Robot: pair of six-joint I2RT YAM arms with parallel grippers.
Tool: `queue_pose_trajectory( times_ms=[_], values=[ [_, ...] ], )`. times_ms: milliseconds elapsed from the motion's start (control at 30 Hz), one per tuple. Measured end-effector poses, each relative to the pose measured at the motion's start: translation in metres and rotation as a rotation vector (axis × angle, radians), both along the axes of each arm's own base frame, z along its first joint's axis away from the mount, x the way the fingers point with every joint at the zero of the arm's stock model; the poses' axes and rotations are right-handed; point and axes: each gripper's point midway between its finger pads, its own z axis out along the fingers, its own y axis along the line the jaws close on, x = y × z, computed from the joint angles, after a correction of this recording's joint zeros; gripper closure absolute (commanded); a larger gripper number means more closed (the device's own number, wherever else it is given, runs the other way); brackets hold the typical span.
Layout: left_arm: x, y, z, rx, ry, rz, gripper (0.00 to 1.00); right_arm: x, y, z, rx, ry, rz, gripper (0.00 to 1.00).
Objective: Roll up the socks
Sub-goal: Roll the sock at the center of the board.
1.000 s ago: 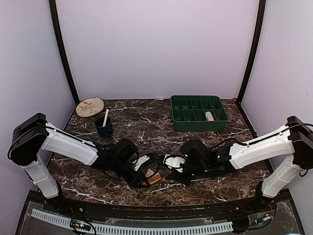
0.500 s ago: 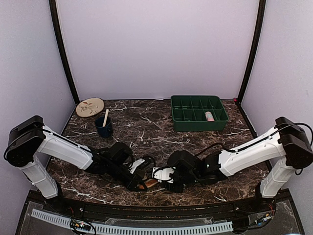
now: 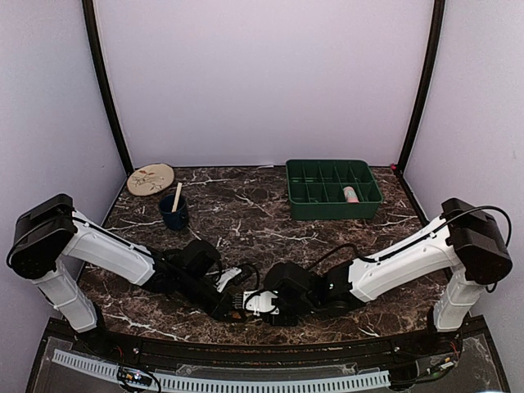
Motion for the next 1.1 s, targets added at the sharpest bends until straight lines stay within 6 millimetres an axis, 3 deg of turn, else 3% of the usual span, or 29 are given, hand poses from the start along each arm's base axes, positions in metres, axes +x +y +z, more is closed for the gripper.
queue_pose_trajectory(
  times_ms=[333,500,733,967,1100],
  values=[
    [-0.003,0.001,0.000,-0.005,0.008,-0.011,0.92,0.003,0.010,-0.007,-0.032,-0.028,0.039,0.45],
    [-0.004,0.001,0.000,-0.010,0.008,-0.017,0.92,-0.001,0.011,-0.013,-0.045,-0.014,0.059,0.48],
    [-0.003,0.002,0.000,-0.018,0.014,-0.026,0.93,-0.003,0.018,-0.014,-0.043,0.002,0.075,0.63],
    [-0.002,0.005,0.000,-0.023,0.021,-0.026,0.92,-0.008,0.020,-0.018,-0.047,0.034,0.090,0.88],
    [-0.001,0.006,0.000,-0.023,0.023,-0.022,0.81,-0.008,0.022,-0.017,-0.040,0.061,0.091,0.96]
  ],
)
